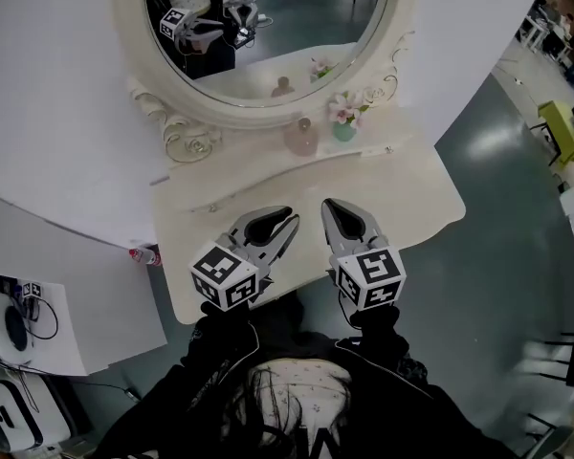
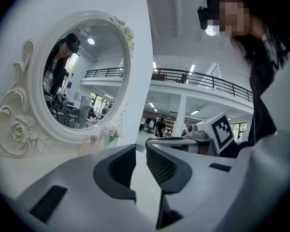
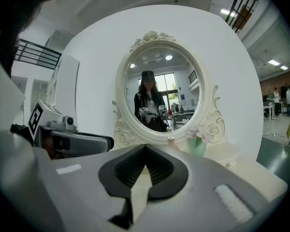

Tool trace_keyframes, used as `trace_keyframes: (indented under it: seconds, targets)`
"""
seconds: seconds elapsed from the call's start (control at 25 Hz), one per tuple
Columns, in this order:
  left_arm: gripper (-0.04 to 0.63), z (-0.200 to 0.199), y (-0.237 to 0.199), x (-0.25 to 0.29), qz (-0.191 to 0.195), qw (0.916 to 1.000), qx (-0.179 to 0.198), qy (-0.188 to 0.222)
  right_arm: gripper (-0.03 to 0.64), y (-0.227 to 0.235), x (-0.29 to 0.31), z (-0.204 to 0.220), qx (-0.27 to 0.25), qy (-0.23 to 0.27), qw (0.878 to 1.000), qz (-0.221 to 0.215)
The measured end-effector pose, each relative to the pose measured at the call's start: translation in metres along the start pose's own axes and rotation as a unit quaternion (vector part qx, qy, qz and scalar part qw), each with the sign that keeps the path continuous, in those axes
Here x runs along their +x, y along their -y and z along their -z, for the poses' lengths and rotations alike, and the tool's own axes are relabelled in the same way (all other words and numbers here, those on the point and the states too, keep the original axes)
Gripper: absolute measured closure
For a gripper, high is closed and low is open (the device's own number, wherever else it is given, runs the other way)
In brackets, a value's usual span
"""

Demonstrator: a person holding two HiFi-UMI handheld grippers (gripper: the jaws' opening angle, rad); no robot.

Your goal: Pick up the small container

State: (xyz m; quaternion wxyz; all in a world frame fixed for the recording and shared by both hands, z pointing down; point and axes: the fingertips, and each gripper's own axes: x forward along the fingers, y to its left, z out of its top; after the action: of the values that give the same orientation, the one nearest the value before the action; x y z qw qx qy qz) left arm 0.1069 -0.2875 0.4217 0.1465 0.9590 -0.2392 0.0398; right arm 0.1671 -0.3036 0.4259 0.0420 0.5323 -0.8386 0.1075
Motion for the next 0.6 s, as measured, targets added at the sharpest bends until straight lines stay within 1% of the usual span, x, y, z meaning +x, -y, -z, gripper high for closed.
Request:
trace_keyframes:
  seconds: [0.16, 0.24, 0.32, 0.4, 0.44, 0.52, 0.6]
  targets:
    - [0.545, -0.002, -0.019, 0.009, 0.001, 1.0, -0.008, -0.002, 0.617, 0.012, 0.026, 0.003, -0.007, -0.017, 1.0, 0.0]
    - [0.545, -0.001, -0.028, 0.013, 0.0, 1.0, -0.004, -0.008, 0.612, 0.018, 0.038, 0.006, -0.007, -0.024, 1.0, -0.003]
    - [0.545, 0.0, -0.036, 0.017, -0.003, 0.9999, 0.003, -0.015, 0.58, 0.024, 0.05, 0.008, -0.006, -0.03, 0.999, -0.008]
    - [0.545, 0.0, -0.043, 0.019, -0.005, 0.9998, 0.006, -0.018, 0.58, 0.029, 0.063, 0.009, -0.01, -0.036, 0.999, -0.011]
    - [0.543, 0.0, -0.047, 0.02, -0.006, 0.9998, 0.005, -0.018, 0.578, 0.031, 0.069, 0.009, -0.013, -0.039, 0.999, -0.012]
    - [0.545, 0.0, -0.053, 0.021, -0.007, 0.9998, 0.001, -0.018, 0.543, 0.036, 0.082, 0.011, -0.02, -0.047, 0.999, -0.015]
    - [0.545, 0.001, -0.058, 0.022, -0.008, 0.9998, -0.001, -0.018, 0.54, 0.042, 0.096, 0.012, -0.026, -0.052, 0.998, -0.016]
